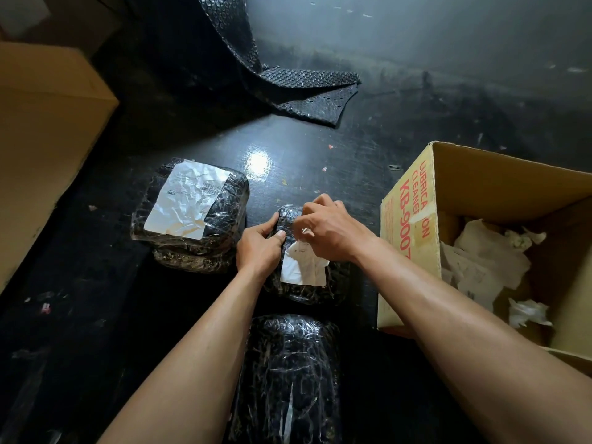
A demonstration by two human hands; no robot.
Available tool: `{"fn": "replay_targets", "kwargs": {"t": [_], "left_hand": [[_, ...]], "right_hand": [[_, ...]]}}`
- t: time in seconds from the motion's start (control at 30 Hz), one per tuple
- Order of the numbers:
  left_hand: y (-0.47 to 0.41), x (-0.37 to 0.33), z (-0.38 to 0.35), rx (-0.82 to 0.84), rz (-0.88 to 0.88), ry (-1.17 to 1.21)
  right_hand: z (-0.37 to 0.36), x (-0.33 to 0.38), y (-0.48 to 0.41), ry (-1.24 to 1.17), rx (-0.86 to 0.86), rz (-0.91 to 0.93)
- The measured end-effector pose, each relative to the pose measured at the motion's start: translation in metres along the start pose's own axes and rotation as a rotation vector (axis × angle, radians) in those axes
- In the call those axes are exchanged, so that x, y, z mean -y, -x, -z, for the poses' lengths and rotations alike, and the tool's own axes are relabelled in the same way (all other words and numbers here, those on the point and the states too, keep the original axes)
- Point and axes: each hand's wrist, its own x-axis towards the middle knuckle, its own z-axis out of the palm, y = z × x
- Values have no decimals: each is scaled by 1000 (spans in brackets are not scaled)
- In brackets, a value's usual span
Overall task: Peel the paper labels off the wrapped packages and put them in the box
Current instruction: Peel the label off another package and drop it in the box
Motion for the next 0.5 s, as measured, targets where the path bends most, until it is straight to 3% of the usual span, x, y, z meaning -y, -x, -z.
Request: {"fn": "replay_targets", "kwargs": {"t": [0.27,0.5], "left_hand": [[4,-2,2,-26,-17,-58],[14,-15,1,-69,-129,-375]], "right_hand": [[-2,-5,12,21,-34,-10],[-8,4,17,133,-106,-28]]}}
